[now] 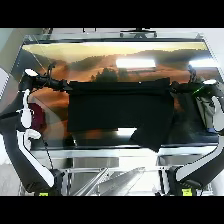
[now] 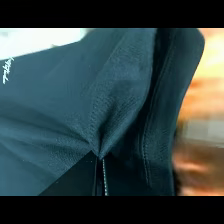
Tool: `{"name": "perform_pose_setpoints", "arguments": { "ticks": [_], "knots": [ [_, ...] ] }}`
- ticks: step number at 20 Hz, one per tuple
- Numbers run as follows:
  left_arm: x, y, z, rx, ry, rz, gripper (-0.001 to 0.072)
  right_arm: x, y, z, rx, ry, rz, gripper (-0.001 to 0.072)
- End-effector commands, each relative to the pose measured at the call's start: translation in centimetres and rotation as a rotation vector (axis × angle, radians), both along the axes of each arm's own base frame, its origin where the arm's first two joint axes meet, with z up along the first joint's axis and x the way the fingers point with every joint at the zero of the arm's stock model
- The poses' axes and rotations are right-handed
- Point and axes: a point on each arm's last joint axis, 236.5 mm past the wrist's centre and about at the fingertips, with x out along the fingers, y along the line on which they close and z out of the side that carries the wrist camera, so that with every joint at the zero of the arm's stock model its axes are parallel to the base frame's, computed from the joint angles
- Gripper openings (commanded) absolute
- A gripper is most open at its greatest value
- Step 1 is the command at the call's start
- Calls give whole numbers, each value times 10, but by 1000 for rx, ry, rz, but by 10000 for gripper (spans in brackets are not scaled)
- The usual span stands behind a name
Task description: Fold the shirts.
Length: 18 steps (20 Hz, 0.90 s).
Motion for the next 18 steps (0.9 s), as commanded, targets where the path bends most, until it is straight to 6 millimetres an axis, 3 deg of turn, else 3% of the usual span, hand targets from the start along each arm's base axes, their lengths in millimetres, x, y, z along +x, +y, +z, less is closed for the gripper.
{"name": "perform_pose_setpoints", "arguments": {
  "ticks": [1, 8, 9, 10, 12, 13, 14, 16, 18],
  "knots": [
    [1, -4, -7, 17, -8, -3, 17, -7, 5, -10, -36, 31, 37, 23],
    [-10, 0, 6, 2, 16, -21, 24, -14, -10, -15, -86, 80, 6, 25],
    [-9, 4, 9, 0, 18, -6, 229, -16, -8, -15, -80, 86, 13, 120],
    [-9, 7, 14, -1, 28, 16, 323, -17, -7, -14, -72, 96, 7, 252],
    [-19, 19, 28, 8, 53, 17, 323, -25, -10, -9, -78, 122, 20, 313],
    [-26, 34, 34, 45, 87, 50, 323, -31, -20, -4, -103, 141, 11, 443],
    [-31, 51, 40, 81, 117, 93, 323, -36, -27, 7, -112, 148, 1, 520],
    [-47, 75, 57, 101, 170, 146, 323, -47, -37, 40, -110, 125, -2, 520],
    [-72, 78, 65, 84, 228, 150, 323, -62, -44, 71, -100, 117, -12, 520]
  ]
}}
